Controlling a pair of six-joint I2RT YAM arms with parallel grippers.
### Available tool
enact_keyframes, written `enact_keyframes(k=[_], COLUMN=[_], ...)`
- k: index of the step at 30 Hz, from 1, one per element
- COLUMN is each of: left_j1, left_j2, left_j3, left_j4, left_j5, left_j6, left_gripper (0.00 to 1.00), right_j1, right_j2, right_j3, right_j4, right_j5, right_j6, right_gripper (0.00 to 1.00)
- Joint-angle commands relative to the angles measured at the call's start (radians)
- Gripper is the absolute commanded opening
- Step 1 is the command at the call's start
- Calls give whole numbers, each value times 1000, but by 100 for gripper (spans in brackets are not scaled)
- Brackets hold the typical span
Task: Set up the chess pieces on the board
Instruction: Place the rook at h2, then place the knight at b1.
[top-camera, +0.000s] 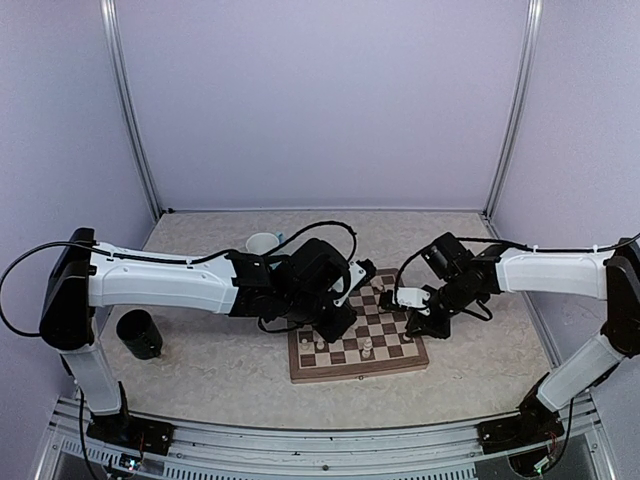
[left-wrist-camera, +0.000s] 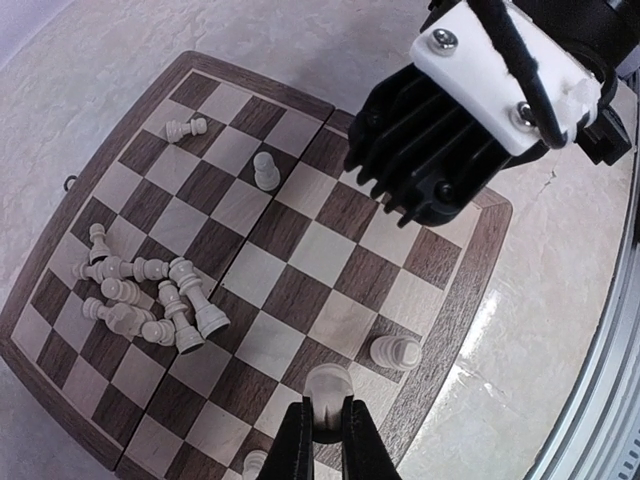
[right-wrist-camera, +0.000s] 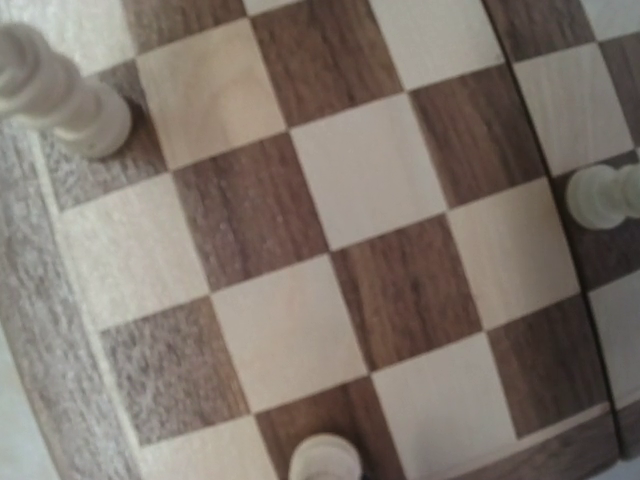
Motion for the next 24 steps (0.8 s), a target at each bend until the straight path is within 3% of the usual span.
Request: enact_keyframes(k=[1,14,20,24], left_j1=[-4,1,-11,-12], left_j2=[-30,-47,-135,-190], left_j3=[-15,-31,-63,-130], left_j4=[30,28,-110,-200], left_j5=[-23,-16,13,130], left_j6=[-8,-10,-21,4], left_gripper=[0,0,0,0], right_j1=[20,27,-15,-106], right_j2=[22,1,-113,-182], right_j3=[-7,20,23,-25], right_j4=[24,4,3,116], right_j5=[18,15,-32,-152], right_j6=[9,28,34,48], right_gripper=[12,39,46,48])
